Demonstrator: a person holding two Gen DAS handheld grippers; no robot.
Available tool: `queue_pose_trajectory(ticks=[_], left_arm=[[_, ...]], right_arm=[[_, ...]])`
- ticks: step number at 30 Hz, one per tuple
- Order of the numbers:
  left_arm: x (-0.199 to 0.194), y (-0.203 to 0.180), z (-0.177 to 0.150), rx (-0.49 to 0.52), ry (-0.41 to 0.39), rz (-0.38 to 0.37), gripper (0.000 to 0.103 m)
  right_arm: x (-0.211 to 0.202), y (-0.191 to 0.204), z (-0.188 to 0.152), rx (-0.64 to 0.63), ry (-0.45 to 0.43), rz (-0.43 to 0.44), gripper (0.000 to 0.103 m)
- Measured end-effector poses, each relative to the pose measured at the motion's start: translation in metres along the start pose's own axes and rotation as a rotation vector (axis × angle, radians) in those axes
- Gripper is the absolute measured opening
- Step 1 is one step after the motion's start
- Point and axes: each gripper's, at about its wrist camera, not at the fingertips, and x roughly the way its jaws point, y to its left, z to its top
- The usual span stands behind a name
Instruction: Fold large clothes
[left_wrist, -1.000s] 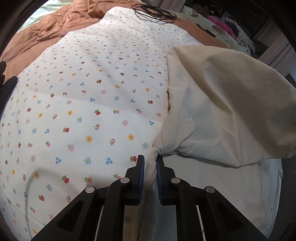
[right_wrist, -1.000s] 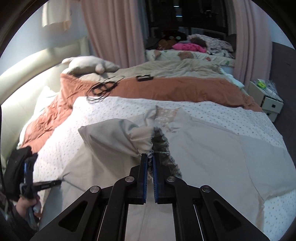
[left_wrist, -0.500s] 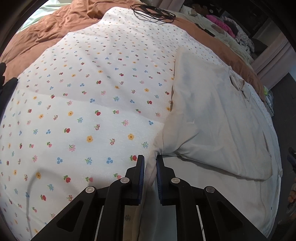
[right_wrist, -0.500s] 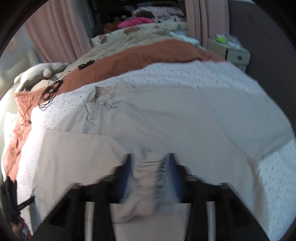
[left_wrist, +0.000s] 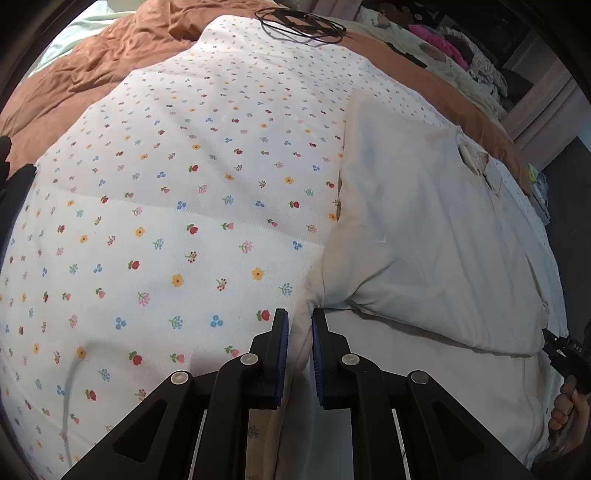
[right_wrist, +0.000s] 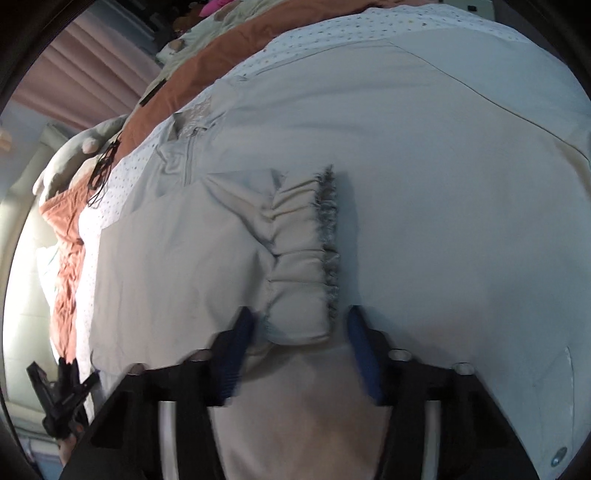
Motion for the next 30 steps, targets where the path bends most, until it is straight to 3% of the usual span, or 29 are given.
queue_pose_trajectory(ticks=[7, 17, 19, 22, 23, 24, 25, 26, 27, 30], left_arm=[[0.002, -0.006, 0.001, 0.022, 0.004, 0.015, 0.013], [0.012, -0.012, 0.004, 0.047, 0.039, 0.069, 0.014], [0.011, -0.015, 0.005, 0.049, 0.049, 0.080, 0.014], [0.003, -0.019, 0.005, 0.039, 0.067, 0.063, 0.016], [-0.001, -0.021, 0.005, 0.035, 0.066, 0.050, 0.026], [-0.007, -0.023, 0.004, 0.030, 0.057, 0.035, 0.046], [-0.014, -0.025, 0.004, 0.026, 0.038, 0.023, 0.057], [-0.021, -0.028, 0.004, 0.023, 0.008, 0.015, 0.076], [-0.029, -0.032, 0.004, 0.022, -0.025, 0.012, 0.084], [-0.044, -0.044, 0.006, 0.020, -0.065, -0.013, 0.085]], right_arm=[[0.001, 0.003, 0.020, -0.026, -0.058, -0.003, 0.033], [0.019, 0.011, 0.050, -0.045, -0.065, -0.061, 0.031], [0.017, 0.015, 0.052, -0.047, -0.070, -0.074, 0.032], [-0.001, 0.015, 0.049, -0.045, -0.093, -0.046, 0.042], [-0.007, 0.013, 0.048, -0.048, -0.108, -0.039, 0.051], [-0.018, 0.010, 0.046, -0.050, -0.131, -0.042, 0.057], [-0.027, 0.007, 0.045, -0.051, -0.150, -0.049, 0.065], [-0.037, 0.002, 0.045, -0.051, -0.166, -0.053, 0.066], [-0.045, -0.003, 0.045, -0.047, -0.175, -0.054, 0.066], [-0.074, -0.027, 0.044, -0.021, -0.203, -0.061, 0.066]])
